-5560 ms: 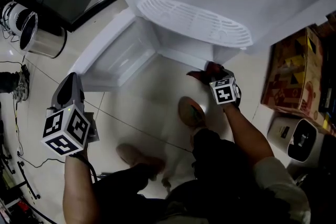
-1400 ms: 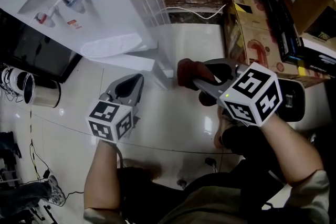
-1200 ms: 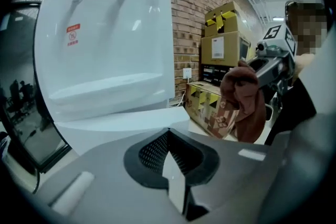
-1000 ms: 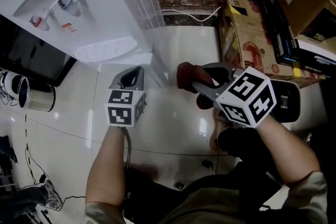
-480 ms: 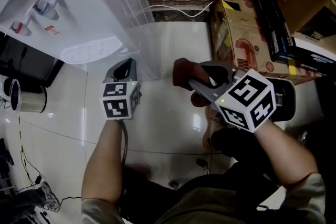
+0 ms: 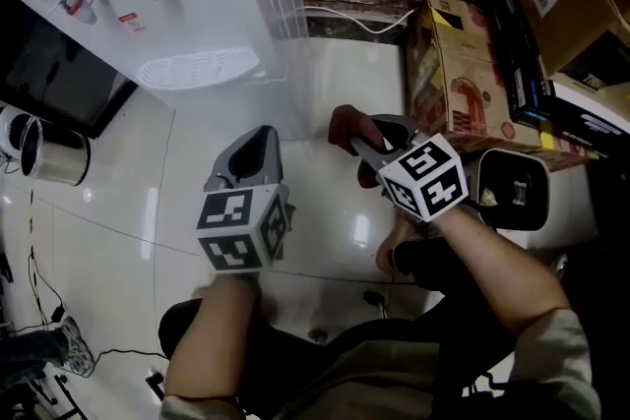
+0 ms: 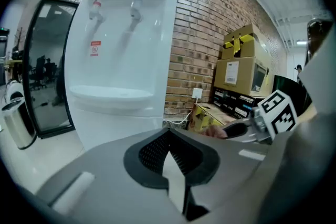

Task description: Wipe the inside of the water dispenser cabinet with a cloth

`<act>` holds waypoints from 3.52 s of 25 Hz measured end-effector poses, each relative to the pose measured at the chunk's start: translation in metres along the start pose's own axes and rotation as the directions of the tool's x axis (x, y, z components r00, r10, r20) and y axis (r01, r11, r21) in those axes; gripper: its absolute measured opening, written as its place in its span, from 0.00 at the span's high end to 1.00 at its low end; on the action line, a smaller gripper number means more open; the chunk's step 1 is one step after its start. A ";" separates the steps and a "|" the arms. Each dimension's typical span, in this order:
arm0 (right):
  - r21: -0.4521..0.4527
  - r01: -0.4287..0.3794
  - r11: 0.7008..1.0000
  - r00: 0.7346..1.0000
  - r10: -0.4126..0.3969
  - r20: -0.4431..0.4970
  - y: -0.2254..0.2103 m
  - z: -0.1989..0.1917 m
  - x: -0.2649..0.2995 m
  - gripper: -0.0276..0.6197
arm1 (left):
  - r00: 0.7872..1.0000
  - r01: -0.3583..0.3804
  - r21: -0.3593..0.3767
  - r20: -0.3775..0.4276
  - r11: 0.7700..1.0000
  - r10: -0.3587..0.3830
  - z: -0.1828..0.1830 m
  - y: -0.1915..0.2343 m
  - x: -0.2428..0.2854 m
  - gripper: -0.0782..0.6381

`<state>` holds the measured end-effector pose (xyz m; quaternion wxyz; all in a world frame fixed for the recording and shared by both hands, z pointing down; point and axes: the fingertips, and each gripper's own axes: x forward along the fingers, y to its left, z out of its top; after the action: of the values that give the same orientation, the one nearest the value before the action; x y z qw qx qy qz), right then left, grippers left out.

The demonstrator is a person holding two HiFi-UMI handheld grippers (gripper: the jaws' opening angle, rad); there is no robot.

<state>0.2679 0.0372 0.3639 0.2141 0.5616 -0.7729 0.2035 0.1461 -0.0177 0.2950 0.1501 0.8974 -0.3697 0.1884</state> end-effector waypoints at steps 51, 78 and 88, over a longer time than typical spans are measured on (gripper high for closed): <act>-0.313 0.113 0.943 0.985 -0.148 -0.091 -0.042 -0.051 -0.015 0.94 | 0.976 0.055 0.093 0.205 0.994 -0.073 0.060 -0.030 -0.086 0.89; 0.017 0.195 0.981 0.885 -0.183 0.428 0.072 0.113 -0.157 0.94 | 0.939 -0.058 0.130 0.345 0.990 0.010 0.074 -0.041 -0.119 0.89; 0.068 0.228 0.971 0.883 -0.236 0.406 0.054 0.107 -0.160 0.94 | 0.940 -0.071 0.133 0.340 0.988 0.022 0.072 -0.038 -0.117 0.89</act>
<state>0.2500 0.1183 0.1824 0.0642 0.6821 -0.7259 0.0609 0.1135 0.0498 0.1738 0.0149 0.9158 -0.3966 0.0614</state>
